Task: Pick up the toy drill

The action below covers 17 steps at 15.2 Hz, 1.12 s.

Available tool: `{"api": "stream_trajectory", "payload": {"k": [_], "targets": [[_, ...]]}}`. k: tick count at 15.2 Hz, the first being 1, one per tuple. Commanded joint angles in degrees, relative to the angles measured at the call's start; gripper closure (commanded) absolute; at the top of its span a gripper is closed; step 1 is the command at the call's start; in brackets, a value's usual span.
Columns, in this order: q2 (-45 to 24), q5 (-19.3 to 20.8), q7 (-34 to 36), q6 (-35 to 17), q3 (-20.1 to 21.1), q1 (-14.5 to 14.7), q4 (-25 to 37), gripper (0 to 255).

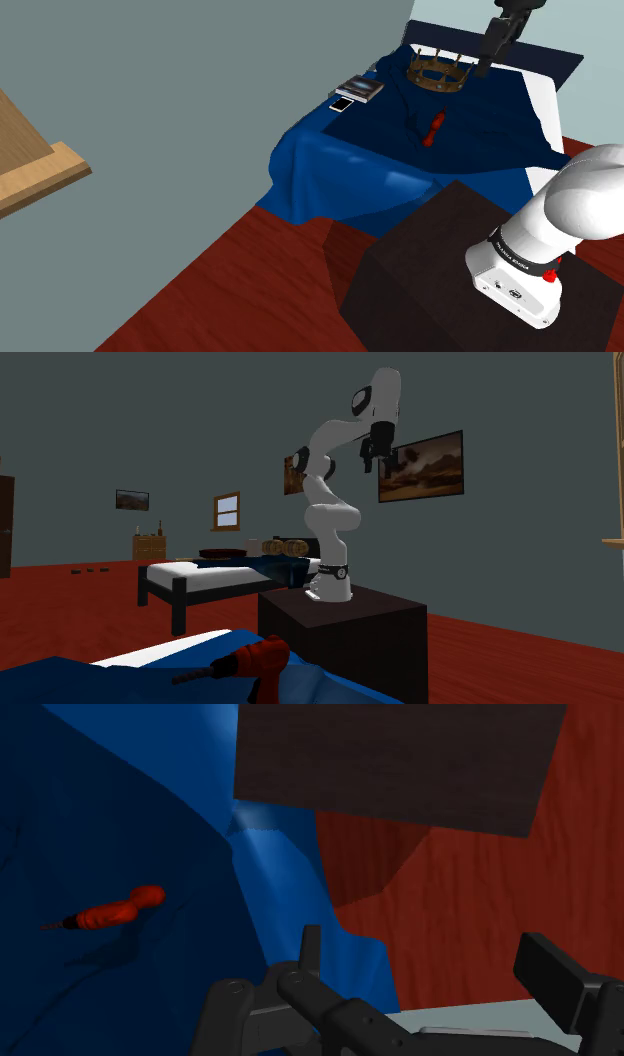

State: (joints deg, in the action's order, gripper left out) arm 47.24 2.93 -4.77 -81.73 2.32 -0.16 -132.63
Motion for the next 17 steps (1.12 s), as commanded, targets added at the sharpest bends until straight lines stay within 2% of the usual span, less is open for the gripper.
{"api": "stream_trajectory", "payload": {"k": [1,9,17], "targets": [[0.0,0.0,0.0,0.0,0.0,0.0,0.0,0],[-11.9,1.13,4.44,-12.6,-3.97,-5.03,-0.63,0],[-25.49,1.05,8.18,-23.33,-8.41,-9.26,2.35,0]]}}
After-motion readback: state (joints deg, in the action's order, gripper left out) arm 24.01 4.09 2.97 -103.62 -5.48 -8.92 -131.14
